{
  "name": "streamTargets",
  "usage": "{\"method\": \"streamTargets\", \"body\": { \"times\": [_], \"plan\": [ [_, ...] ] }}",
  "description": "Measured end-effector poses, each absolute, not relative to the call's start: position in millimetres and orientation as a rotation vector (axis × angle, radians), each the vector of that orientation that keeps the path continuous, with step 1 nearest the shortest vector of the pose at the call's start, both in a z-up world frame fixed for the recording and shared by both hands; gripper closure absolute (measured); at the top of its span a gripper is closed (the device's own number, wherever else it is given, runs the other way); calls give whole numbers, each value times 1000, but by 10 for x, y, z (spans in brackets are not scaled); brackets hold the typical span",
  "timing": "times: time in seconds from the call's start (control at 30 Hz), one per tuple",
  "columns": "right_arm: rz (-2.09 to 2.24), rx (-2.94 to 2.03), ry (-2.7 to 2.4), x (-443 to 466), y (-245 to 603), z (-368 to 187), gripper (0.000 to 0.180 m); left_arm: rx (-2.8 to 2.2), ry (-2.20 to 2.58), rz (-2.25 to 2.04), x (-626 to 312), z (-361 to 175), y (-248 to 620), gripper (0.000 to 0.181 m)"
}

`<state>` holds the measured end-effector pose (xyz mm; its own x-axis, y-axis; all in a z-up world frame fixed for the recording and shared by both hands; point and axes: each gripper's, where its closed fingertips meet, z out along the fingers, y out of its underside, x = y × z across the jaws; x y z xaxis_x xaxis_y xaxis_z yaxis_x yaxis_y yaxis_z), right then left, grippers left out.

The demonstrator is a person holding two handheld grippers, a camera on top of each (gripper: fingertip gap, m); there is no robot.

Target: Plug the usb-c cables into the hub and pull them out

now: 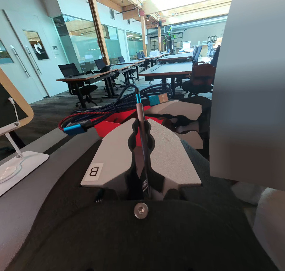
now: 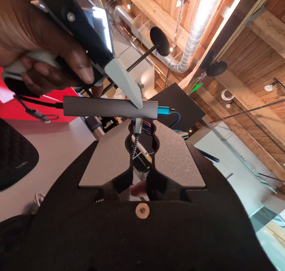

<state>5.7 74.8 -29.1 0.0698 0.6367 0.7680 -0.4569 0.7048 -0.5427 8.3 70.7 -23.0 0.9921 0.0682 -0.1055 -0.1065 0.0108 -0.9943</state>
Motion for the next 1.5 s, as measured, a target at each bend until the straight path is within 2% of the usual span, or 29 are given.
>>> {"method": "streamTargets", "body": {
  "times": [0.17, 0.23, 0.3, 0.43, 0.6, 0.7, 0.8, 1.0, 1.2, 1.5],
  "plan": [
    [778, -180, -1314, -23, 729, -404, 160, -1589, 51, 105, 112, -308, 709, 172],
    [792, -204, -1353, -50, 711, -461, 168, -1604, 43, 104, 95, -348, 701, 172],
    [824, -250, -1389, -71, 711, -500, 170, -1610, 44, 156, 45, -373, 684, 170],
    [804, -420, -1434, -194, 852, -610, 170, -1552, 59, 538, -141, -287, 530, 129],
    [882, -673, -1385, -261, 1037, -608, 169, -1666, 42, 804, -196, -545, 506, 123],
    [900, -758, -1394, -278, 1043, -629, 169, -1669, 78, 1160, -300, -629, 552, 123],
    [878, -784, -1411, -275, 1019, -652, 169, -1651, 111, 1287, -344, -658, 646, 126],
    [826, -773, -1426, -277, 962, -707, 169, -1738, 145, 1394, -437, -754, 688, 155],
    [856, -726, -1471, -297, 840, -794, 169, -1801, 68, 1286, -499, -839, 683, 157],
    [911, -652, -1401, -365, 716, -817, 169, -1705, -31, 1351, -622, -823, 543, 155]
  ]
}}
